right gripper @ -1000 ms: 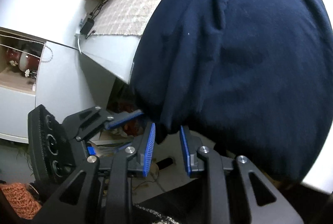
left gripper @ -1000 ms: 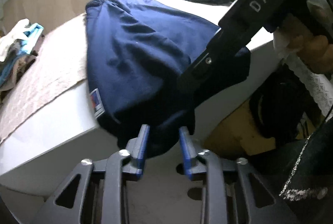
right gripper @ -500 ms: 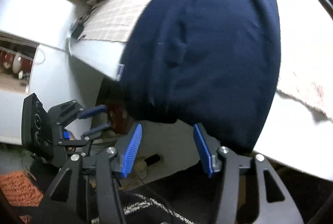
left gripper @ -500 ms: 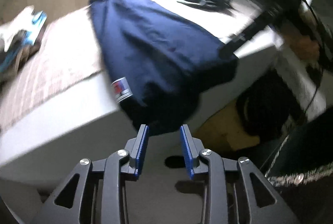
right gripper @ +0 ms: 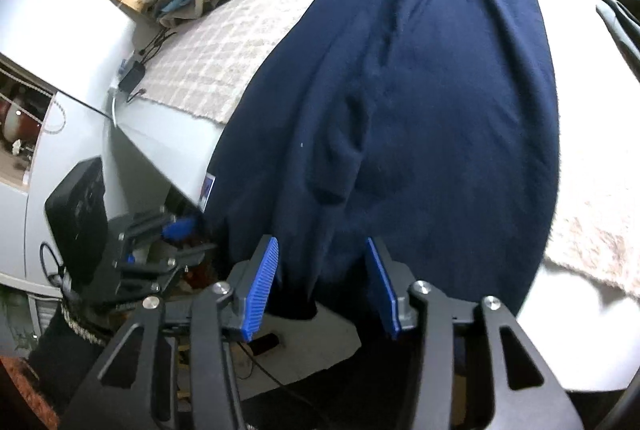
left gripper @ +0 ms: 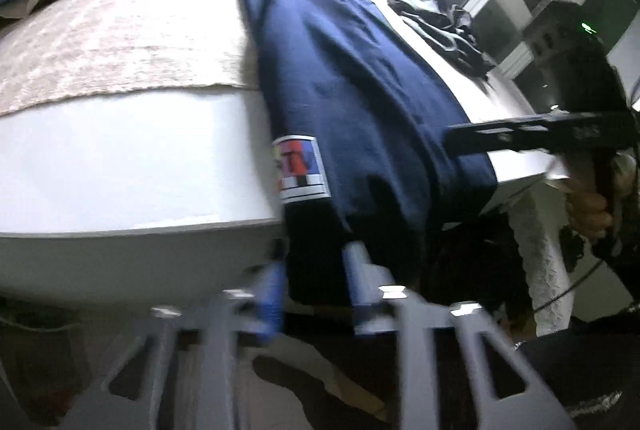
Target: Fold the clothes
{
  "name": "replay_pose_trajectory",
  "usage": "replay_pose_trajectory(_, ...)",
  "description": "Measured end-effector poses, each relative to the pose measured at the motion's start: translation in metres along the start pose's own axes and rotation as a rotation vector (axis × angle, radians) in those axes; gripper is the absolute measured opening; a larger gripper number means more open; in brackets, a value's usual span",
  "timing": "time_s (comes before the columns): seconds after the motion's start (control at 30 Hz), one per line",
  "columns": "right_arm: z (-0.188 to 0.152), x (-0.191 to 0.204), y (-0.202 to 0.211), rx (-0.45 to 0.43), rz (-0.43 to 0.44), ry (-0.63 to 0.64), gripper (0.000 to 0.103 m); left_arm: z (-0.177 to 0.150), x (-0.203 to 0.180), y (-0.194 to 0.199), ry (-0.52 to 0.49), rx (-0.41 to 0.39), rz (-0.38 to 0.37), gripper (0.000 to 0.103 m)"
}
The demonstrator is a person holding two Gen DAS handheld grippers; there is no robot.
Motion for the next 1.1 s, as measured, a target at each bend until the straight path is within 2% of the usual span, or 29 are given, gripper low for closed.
replay_pose_trajectory(0.03, 0.0, 0.001, -0.003, 0.01, -0.002, -0.001, 0.016, -0.001, -0.001, 0.002, -0.007, -0.004, 0.001, 0.006)
replay_pose_trajectory(0.07, 0.0, 0.001, -0.007, 0.02, -0.005, -0.001, 0.005, -0.003, 0.0, 0.008, -0.009, -0.01, 0.021, 0.005)
replay_pose_trajectory(0.1, 0.0, 0.002, -0.01, 0.03, -0.007, -0.002, 0.004, -0.005, 0.002, 0.015, -0.011, -0.016, 0.041, 0.005)
replay_pose_trajectory(0.17, -0.004, -0.001, -0.008, 0.064, -0.001, -0.005, 0.004, -0.009, 0.005, 0.028, -0.015, -0.027, 0.082, 0.006)
replay_pose_trajectory(0.2, -0.006, -0.003, -0.005, 0.084, 0.003, -0.006, 0.004, -0.011, 0.007, 0.034, -0.016, -0.028, 0.104, 0.002)
replay_pose_trajectory(0.27, -0.012, -0.007, 0.001, 0.122, 0.012, -0.01, 0.007, -0.023, 0.019, 0.03, -0.003, 0.053, 0.148, 0.003)
replay_pose_trajectory(0.3, -0.014, -0.011, 0.007, 0.128, 0.021, -0.019, 0.008, -0.027, 0.021, 0.032, -0.004, 0.063, 0.172, 0.005)
replay_pose_trajectory(0.33, -0.016, -0.015, 0.018, 0.116, 0.033, -0.038, 0.009, -0.031, 0.021, 0.037, -0.002, 0.064, 0.182, 0.009)
replay_pose_trajectory(0.4, -0.019, -0.027, 0.043, 0.083, 0.046, -0.071, 0.009, -0.035, 0.015, 0.05, 0.001, 0.042, 0.188, 0.025)
replay_pose_trajectory(0.5, -0.013, -0.048, 0.084, -0.001, 0.006, -0.084, 0.01, -0.031, -0.009, 0.061, -0.036, 0.011, 0.199, 0.034)
replay_pose_trajectory(0.57, -0.008, -0.065, 0.108, -0.045, -0.027, -0.094, 0.011, -0.02, -0.04, 0.061, -0.083, -0.027, 0.185, 0.037)
replay_pose_trajectory(0.6, -0.005, -0.071, 0.117, -0.06, -0.039, -0.096, 0.011, -0.015, -0.055, 0.06, -0.106, -0.045, 0.178, 0.043)
replay_pose_trajectory(0.67, 0.004, -0.079, 0.125, -0.08, -0.068, -0.08, 0.011, -0.003, -0.08, 0.05, -0.131, -0.073, 0.159, 0.047)
replay_pose_trajectory(0.73, 0.017, -0.076, 0.118, -0.08, -0.094, -0.032, 0.011, 0.007, -0.097, 0.039, -0.15, -0.083, 0.17, 0.047)
replay_pose_trajectory(0.8, 0.026, -0.073, 0.103, -0.067, -0.108, 0.018, 0.011, 0.022, -0.106, 0.023, -0.161, -0.077, 0.228, 0.047)
replay_pose_trajectory(0.87, 0.035, -0.071, 0.087, -0.038, -0.09, 0.048, 0.011, 0.04, -0.107, 0.005, -0.123, -0.054, 0.263, 0.047)
replay_pose_trajectory(0.93, 0.043, -0.069, 0.072, -0.006, -0.058, 0.073, 0.011, 0.057, -0.114, -0.014, -0.101, -0.031, 0.246, 0.047)
replay_pose_trajectory(1.03, 0.048, -0.066, 0.049, 0.055, -0.023, 0.107, 0.011, 0.067, -0.113, -0.036, -0.114, 0.033, 0.342, 0.047)
replay_pose_trajectory(1.1, 0.05, -0.066, 0.043, 0.067, -0.009, 0.124, 0.012, 0.068, -0.109, -0.044, -0.107, 0.052, 0.365, 0.042)
Point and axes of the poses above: each gripper's, at about its wrist camera, not at the fingertips, and y roughly against the way its jaws point, x to its left, z to its top, the point moved 6 cm from there along -y, roughly the way its jaws point, and after that the axes turned 8 degrees about x, right-handed, at the moved point
